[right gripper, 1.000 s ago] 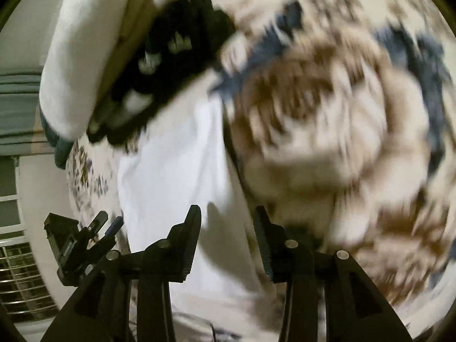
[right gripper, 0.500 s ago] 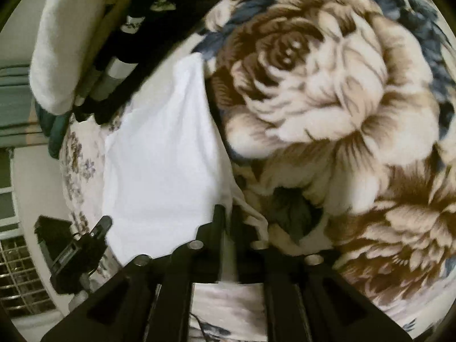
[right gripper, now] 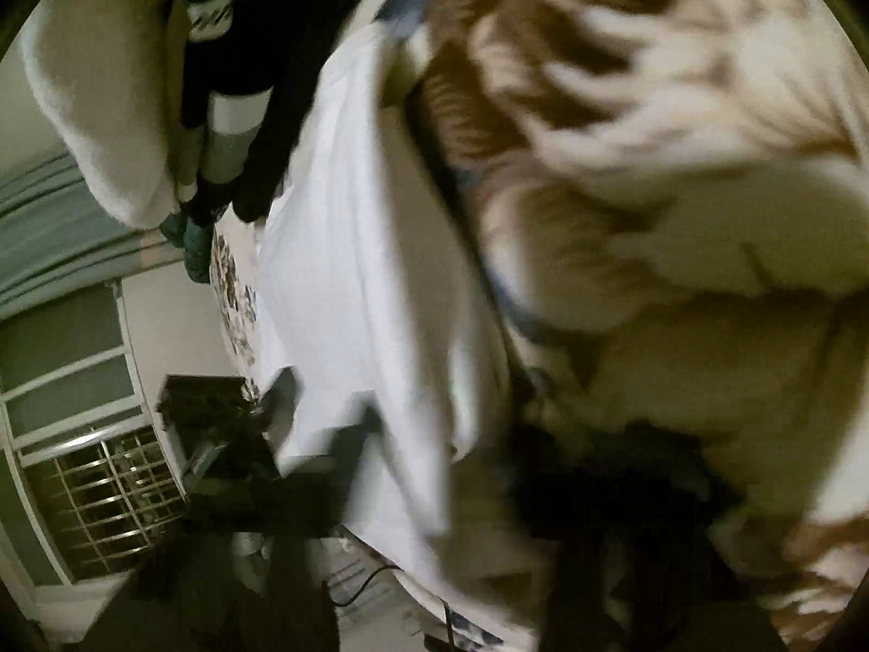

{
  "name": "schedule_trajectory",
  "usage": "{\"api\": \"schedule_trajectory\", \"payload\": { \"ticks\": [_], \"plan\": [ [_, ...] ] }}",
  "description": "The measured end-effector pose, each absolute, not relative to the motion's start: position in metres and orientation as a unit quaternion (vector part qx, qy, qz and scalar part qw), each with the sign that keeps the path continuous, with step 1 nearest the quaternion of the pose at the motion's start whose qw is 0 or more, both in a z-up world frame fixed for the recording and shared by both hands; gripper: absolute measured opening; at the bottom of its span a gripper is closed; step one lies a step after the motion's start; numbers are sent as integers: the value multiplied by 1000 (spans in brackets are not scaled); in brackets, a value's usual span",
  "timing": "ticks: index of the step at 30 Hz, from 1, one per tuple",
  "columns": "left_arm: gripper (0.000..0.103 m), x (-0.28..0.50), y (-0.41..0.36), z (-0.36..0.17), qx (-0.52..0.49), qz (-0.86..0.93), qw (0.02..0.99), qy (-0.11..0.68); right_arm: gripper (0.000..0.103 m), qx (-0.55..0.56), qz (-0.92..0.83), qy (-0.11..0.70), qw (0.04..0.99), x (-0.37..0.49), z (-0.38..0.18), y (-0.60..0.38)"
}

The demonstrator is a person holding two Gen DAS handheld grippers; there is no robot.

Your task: Fold small clothes

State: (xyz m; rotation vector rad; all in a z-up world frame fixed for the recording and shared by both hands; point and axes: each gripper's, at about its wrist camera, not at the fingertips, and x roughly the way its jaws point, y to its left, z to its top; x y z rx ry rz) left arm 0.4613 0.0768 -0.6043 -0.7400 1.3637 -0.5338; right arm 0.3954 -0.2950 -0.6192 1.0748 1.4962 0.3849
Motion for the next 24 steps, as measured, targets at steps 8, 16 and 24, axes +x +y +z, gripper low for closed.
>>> {"api": "schedule_trajectory", "payload": {
  "ticks": [8,16,24],
  "plan": [
    [11,459,74,-499,-290,-252,710,591,13,436,160,617,635,390,-534,-291],
    [11,512,55,-350,-284,-295,751,517,13,416,187,555,696,418,-361,-313],
    [11,637,48,-333,-300,-284,777,475,13,380,186,505,752,565,-285,-315]
  ]
}}
